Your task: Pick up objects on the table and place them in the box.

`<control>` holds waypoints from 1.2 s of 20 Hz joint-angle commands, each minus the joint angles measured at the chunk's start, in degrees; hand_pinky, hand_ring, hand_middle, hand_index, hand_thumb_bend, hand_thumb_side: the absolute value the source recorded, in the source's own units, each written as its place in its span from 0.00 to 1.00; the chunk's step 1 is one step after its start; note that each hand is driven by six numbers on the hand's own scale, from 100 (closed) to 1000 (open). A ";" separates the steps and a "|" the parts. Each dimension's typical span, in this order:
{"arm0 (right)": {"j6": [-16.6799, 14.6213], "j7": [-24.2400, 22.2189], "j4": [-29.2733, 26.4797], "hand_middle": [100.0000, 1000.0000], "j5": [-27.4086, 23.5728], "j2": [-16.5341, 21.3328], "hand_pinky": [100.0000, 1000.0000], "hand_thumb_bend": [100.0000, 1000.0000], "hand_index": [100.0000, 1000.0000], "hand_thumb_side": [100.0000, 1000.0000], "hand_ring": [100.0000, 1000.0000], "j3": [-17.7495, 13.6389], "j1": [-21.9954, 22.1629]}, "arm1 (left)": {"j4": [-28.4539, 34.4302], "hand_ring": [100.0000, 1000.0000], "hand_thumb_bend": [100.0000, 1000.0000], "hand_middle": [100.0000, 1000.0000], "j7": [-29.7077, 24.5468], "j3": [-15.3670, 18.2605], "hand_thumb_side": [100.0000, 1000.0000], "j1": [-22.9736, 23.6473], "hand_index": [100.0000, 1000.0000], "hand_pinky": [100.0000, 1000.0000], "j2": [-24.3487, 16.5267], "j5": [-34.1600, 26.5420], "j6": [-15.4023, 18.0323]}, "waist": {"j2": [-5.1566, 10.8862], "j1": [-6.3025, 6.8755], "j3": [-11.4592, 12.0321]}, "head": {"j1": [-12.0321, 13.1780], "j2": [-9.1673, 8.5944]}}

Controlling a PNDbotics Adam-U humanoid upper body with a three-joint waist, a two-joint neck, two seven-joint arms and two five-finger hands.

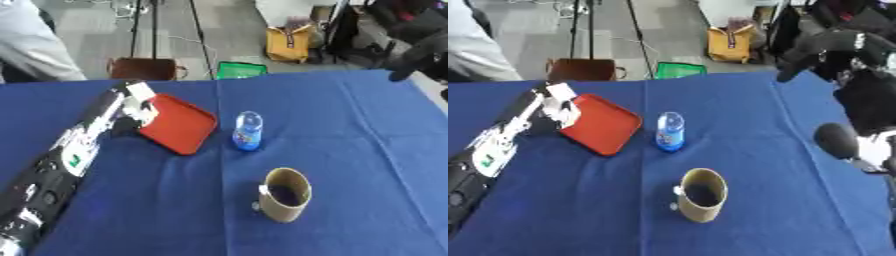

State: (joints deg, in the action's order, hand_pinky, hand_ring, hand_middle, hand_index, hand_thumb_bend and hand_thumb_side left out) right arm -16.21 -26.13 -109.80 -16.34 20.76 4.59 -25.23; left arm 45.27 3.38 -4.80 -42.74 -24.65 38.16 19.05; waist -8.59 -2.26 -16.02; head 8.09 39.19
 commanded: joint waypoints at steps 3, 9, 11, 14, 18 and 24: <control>-0.17 -0.34 -0.60 0.65 -0.38 0.39 0.75 0.56 0.77 0.34 0.60 -0.34 -0.79 | 2.29 0.79 0.36 0.93 -5.92 -1.07 0.73 -1.30 1.00 0.64 -0.49 -0.01 2.15 | 0.60 -0.15 -0.06 | 0.10 -0.32; -0.15 -0.55 -0.54 0.65 -0.36 0.31 0.75 0.56 0.77 0.34 0.60 -0.36 -0.75 | 3.89 0.84 0.49 0.97 -11.69 -1.35 0.86 -1.14 1.00 0.69 -0.25 0.90 2.59 | 0.67 -0.07 0.03 | 0.07 -0.47; -0.15 -0.59 -0.54 0.65 -0.34 0.29 0.75 0.56 0.77 0.34 0.60 -0.42 -0.72 | 4.83 0.84 0.49 0.99 -12.48 -1.05 0.88 -0.72 1.00 0.68 -0.27 0.26 2.42 | 0.70 -0.01 0.09 | -0.01 -0.53; -0.12 -0.56 -0.49 0.65 -0.30 0.35 0.75 0.55 0.76 0.36 0.60 -0.53 -0.61 | 6.72 0.90 0.51 1.00 -11.78 -0.22 1.00 0.10 1.00 0.67 -0.64 -2.26 1.48 | 0.77 0.05 0.18 | -0.17 -0.58; -0.07 -0.46 -0.45 0.65 -0.21 0.45 0.75 0.56 0.76 0.35 0.60 -0.70 -0.49 | 14.93 0.93 0.82 1.00 -4.65 2.25 0.70 1.85 1.00 0.67 -2.30 -14.79 1.19 | 1.05 0.36 0.60 | -0.64 -0.71; -0.03 -0.46 -0.48 0.65 -0.18 0.49 0.75 0.56 0.76 0.35 0.60 -0.80 -0.46 | 25.52 0.96 0.79 1.00 2.04 3.91 0.71 4.68 1.00 0.68 -4.85 -27.72 -0.40 | 1.25 0.49 1.15 | -1.00 -0.84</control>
State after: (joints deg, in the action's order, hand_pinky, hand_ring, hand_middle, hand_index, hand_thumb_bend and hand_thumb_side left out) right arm -16.24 -26.55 -109.79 -16.34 20.39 4.47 -25.16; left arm 68.07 4.38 -1.69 -37.33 -27.38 12.46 19.00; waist -8.28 -1.83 -14.85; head 7.28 38.88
